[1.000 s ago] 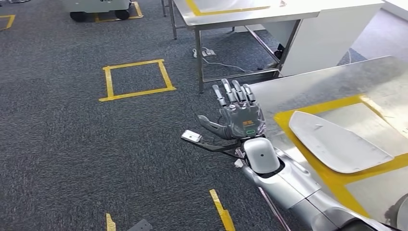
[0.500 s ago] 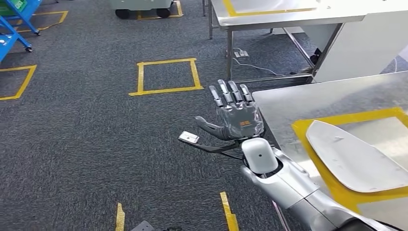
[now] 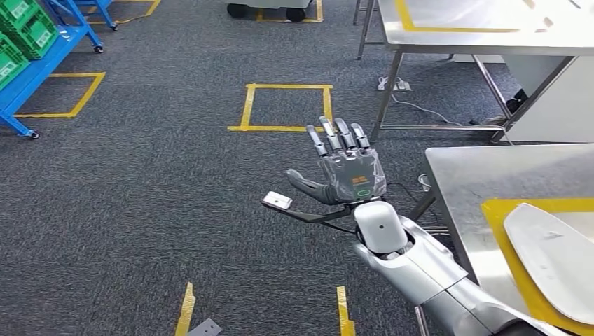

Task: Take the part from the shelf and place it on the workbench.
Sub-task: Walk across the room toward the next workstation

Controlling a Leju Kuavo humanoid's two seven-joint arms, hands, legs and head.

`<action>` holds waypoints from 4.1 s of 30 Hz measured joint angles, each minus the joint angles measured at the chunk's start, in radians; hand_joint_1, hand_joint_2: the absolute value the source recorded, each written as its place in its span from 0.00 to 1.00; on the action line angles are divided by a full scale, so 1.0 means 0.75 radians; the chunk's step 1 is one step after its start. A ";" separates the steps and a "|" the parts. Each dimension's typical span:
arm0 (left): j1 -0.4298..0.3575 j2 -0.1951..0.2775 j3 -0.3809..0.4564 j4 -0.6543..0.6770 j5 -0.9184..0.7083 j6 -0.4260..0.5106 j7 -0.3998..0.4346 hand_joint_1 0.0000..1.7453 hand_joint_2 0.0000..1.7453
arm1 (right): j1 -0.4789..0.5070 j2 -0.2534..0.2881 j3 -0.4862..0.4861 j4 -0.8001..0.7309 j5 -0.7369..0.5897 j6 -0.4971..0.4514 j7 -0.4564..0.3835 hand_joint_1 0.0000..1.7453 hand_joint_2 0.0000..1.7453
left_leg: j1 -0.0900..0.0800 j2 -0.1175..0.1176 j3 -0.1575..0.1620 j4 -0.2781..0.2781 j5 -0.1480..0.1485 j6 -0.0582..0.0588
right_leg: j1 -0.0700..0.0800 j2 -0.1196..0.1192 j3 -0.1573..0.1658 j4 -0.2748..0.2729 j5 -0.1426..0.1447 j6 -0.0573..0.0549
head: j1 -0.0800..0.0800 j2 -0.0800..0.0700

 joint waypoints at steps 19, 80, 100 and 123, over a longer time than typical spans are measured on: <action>-0.001 0.002 0.025 0.000 0.032 -0.001 -0.081 0.00 0.00 | 0.001 0.000 -0.055 0.004 -0.001 -0.006 -0.060 0.00 0.00 | 0.003 -0.034 0.005 0.004 -0.008 -0.031 | 0.004 0.018 0.149 -0.374 0.202 -0.025 | -0.003 0.000; -0.001 -0.014 0.032 -0.002 0.019 0.093 -0.063 0.00 0.00 | 0.016 -0.001 -0.070 0.012 -0.001 0.004 -0.068 0.00 0.00 | 0.005 -0.032 0.048 -0.002 -0.040 -0.022 | -0.024 0.016 0.092 -0.316 0.226 0.027 | 0.011 0.000; -0.003 -0.016 0.033 -0.002 0.018 0.097 -0.057 0.00 0.00 | 0.014 0.000 -0.069 0.009 -0.001 0.012 -0.068 0.00 0.00 | -0.007 -0.011 -0.020 0.025 -0.002 -0.050 | 0.003 0.007 0.176 -0.362 0.168 -0.043 | 0.005 0.000; -0.006 -0.020 0.033 -0.004 0.015 0.096 -0.053 0.00 0.00 | 0.012 0.003 -0.070 0.011 -0.001 0.009 -0.068 0.00 0.00 | -0.010 -0.015 0.016 0.008 -0.021 0.015 | -0.013 0.005 0.046 -0.174 0.141 0.012 | 0.009 0.000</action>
